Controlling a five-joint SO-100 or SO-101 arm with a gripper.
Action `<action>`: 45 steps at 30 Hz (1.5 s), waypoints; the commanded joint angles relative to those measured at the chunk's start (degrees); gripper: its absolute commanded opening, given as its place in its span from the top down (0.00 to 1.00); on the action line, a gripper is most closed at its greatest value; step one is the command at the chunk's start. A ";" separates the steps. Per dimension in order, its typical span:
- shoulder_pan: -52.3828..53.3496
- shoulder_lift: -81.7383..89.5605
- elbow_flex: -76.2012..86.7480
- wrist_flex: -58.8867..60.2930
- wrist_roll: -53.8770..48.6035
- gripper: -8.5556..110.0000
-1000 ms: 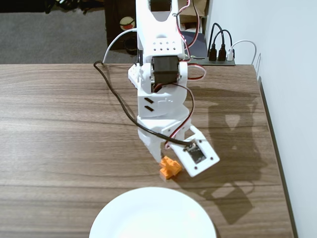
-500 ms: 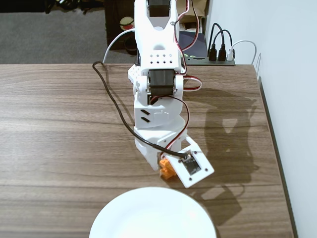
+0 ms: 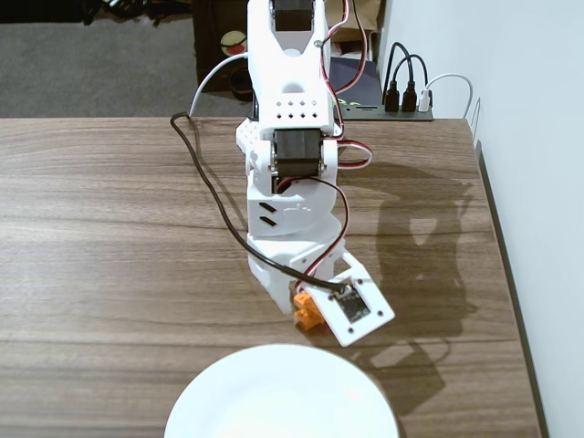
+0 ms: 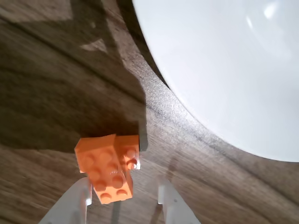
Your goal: Grasp a lego block and put it on the plate.
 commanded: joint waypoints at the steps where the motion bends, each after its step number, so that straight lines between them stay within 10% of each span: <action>1: -0.70 0.18 -0.26 -0.53 -0.09 0.78; 45: -4.48 4.57 0.97 0.09 3.52 0.90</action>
